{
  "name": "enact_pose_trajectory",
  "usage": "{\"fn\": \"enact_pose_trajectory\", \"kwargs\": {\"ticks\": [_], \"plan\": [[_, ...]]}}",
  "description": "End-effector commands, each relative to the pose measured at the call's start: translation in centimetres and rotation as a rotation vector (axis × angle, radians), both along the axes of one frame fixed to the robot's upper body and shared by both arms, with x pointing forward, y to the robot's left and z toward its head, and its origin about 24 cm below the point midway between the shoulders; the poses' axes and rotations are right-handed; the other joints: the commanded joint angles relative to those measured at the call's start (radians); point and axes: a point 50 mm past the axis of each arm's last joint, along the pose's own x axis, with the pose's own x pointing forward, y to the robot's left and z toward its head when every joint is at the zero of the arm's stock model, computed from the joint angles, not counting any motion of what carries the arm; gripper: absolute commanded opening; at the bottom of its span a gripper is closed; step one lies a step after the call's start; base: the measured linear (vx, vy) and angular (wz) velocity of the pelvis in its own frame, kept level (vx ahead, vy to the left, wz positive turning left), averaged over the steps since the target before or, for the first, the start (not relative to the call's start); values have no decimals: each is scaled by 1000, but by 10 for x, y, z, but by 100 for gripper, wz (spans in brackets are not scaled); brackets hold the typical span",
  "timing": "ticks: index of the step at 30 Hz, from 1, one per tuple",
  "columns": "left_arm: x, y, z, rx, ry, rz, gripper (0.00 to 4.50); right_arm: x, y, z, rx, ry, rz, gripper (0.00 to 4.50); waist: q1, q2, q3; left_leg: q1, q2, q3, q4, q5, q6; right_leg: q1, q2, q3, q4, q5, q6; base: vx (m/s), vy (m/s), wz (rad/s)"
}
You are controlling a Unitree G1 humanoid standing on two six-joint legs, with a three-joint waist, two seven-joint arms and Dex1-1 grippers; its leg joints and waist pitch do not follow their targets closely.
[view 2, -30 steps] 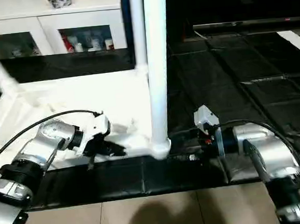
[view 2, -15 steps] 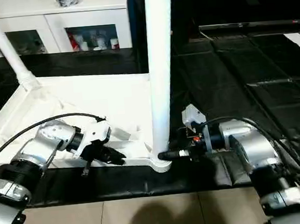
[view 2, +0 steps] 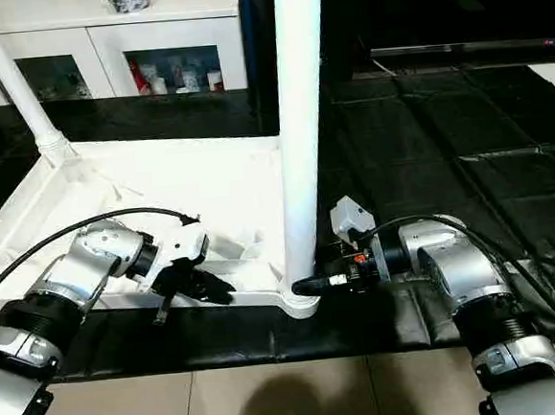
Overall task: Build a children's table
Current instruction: Rotate leg to tighten
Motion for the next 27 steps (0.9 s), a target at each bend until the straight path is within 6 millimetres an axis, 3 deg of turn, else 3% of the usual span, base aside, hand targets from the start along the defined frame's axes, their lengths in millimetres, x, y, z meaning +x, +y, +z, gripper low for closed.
{"fn": "enact_pose_trajectory", "kwargs": {"ticks": [1, 6, 12, 17, 20, 23, 24, 27], "plan": [[0, -7, 0, 27, -2, -45, 0, 3, 1, 5, 3, -8, 12, 200, -9, -13, -76, 15, 29, -6, -60, -198, 64, 50, -70, 48, -75, -304, -185, 0, 0, 0], [10, -13, 2, -41, 7, 126, 0, 4, 8, 2, 49, 31, -93, 198, -10, -17, -73, 15, 29, -5, -61, -200, 60, 50, -70, 48, -76, -322, -185, 0, 0, 0], [27, -30, 11, -136, -9, 361, 0, 13, 36, -12, 70, 23, -390, 198, -27, -24, -69, 16, 20, -9, -64, -222, 28, 48, -73, 43, -89, -436, -132, 0, 0, 0], [40, -43, 19, -162, -32, 529, 0, 26, 68, -23, 50, 39, -644, 198, -64, -18, -70, 9, 13, -13, -66, -212, 17, 51, -68, 41, -88, -408, -135, 0, 0, 0], [47, -49, 24, -177, -52, 622, 0, 31, 82, -22, 60, 54, -740, 198, -69, -16, -71, 14, 14, -10, -64, -211, 25, 47, -68, 44, -90, -380, -147, 0, 0, 0], [52, -53, 28, -193, -73, 696, 0, 38, 97, -18, 103, 65, -829, 198, -77, -16, -73, 11, 14, -9, -64, -187, 30, 49, -67, 47, -81, -304, -173, 0, 0, 0], [52, -55, 28, -195, -75, 695, 0, 38, 98, -18, 102, 49, -830, 232, -76, -17, -75, 10, 14, -9, -64, -181, 33, 52, -68, 47, -79, -291, -177, 0, 0, 0], [51, -56, 28, -196, -72, 684, 0, 39, 100, -16, 115, 26, -844, 269, -75, -18, -75, 8, 13, -7, -63, -169, 49, 55, -69, 48, -79, -261, -182, 0, 0, 0]]}}
